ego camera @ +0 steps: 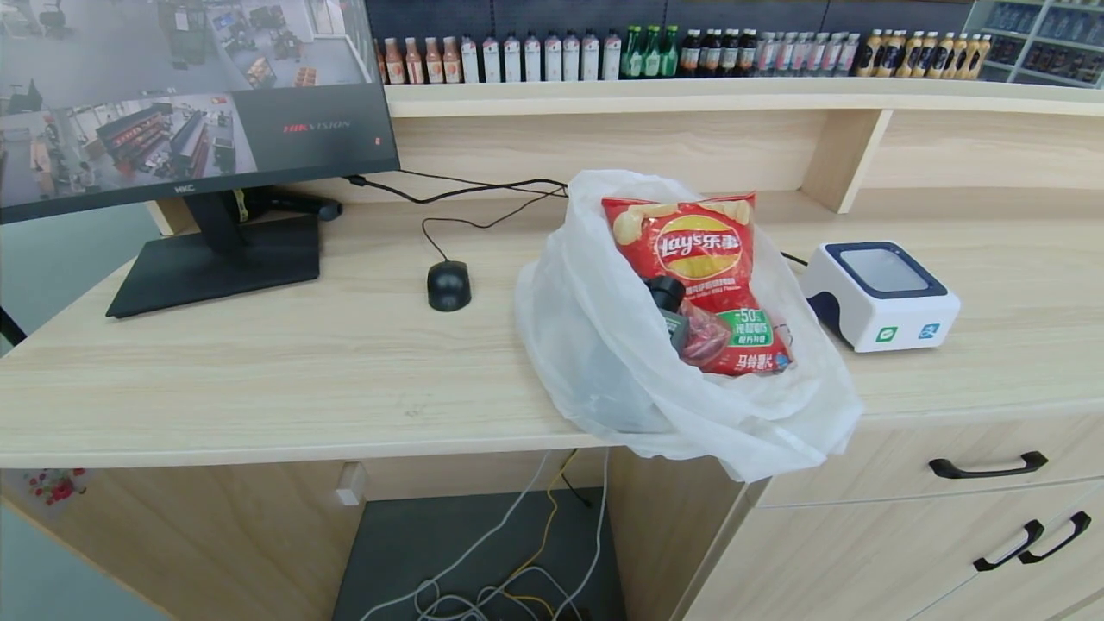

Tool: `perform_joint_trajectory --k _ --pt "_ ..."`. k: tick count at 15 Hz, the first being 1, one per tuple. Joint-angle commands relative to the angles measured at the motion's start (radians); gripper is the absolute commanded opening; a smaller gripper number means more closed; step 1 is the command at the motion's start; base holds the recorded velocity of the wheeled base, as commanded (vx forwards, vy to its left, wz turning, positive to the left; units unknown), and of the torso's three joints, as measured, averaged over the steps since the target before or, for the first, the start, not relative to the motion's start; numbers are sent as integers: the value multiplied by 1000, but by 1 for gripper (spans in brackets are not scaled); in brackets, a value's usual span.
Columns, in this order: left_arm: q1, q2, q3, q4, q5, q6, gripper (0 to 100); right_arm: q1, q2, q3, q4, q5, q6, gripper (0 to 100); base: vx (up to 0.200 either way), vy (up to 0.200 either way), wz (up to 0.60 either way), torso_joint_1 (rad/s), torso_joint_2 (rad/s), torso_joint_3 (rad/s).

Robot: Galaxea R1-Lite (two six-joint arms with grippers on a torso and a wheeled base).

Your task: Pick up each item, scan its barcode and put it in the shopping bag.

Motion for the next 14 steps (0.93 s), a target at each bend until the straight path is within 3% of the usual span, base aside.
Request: perform_joint_trajectory --k 1,6,10,14 --pt "0 1 0 0 0 0 100 0 -22 17 0 -5 58 100 0 0 0 0 0 0" --pt "0 -1 0 0 0 -2 100 0 -22 24 -3 -6 99 100 -200 0 0 2 4 4" --pt "2 -1 0 2 0 -6 100 0 -22 24 -3 -6 99 100 0 0 0 0 0 0" --pt "2 -1 0 2 0 -6 100 0 -22 24 -3 -6 99 100 0 -200 0 3 4 5"
